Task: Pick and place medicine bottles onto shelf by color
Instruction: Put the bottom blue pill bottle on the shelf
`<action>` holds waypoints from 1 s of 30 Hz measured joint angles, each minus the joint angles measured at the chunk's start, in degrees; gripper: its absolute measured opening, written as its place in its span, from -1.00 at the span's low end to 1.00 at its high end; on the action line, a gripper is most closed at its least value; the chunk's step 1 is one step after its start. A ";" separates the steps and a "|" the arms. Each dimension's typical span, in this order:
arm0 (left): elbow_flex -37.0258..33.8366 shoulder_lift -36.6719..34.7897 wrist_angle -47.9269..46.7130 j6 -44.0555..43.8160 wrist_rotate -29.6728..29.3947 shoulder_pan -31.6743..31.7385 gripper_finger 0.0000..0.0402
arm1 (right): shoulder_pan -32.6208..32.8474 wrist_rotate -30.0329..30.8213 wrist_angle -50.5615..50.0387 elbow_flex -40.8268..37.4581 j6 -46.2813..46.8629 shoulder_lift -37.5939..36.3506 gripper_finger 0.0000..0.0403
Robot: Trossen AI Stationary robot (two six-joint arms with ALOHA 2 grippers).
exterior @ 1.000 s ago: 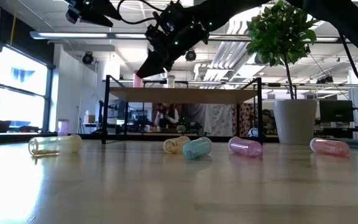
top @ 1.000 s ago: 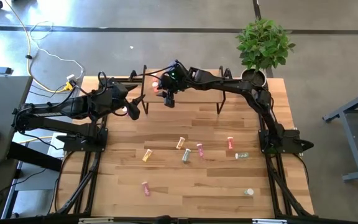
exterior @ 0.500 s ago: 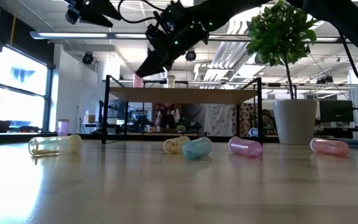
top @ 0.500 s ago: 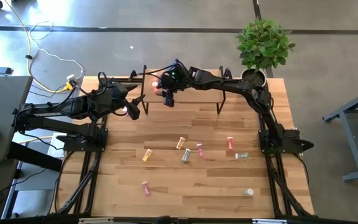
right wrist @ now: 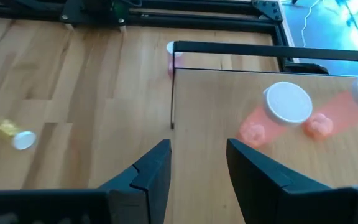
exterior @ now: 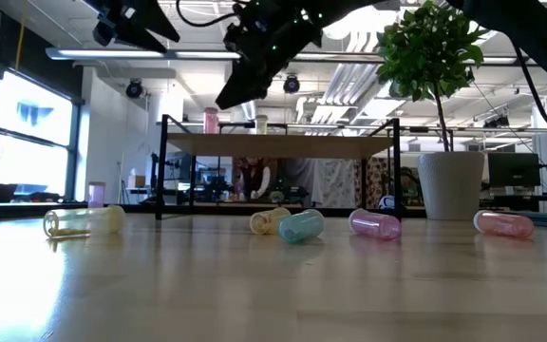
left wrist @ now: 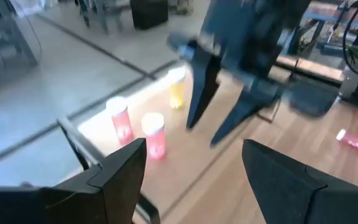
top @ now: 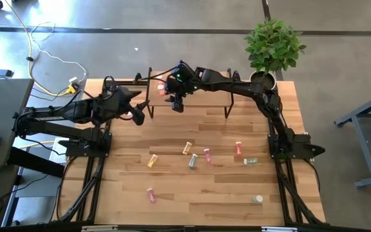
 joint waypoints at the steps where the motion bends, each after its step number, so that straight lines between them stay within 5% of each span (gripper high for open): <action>1: 0.00 0.00 -1.35 -1.25 0.37 0.00 0.28 | 0.04 -0.13 -1.30 0.84 0.48 -0.04 -0.27; 21: 0.00 0.00 -7.42 -4.26 5.09 -0.04 0.28 | 5.82 -3.05 -24.91 11.26 29.28 -0.09 -0.27; 30: 0.00 0.00 -7.55 -1.69 5.73 -0.04 0.28 | 12.65 8.18 -33.76 10.90 32.84 -0.09 -0.27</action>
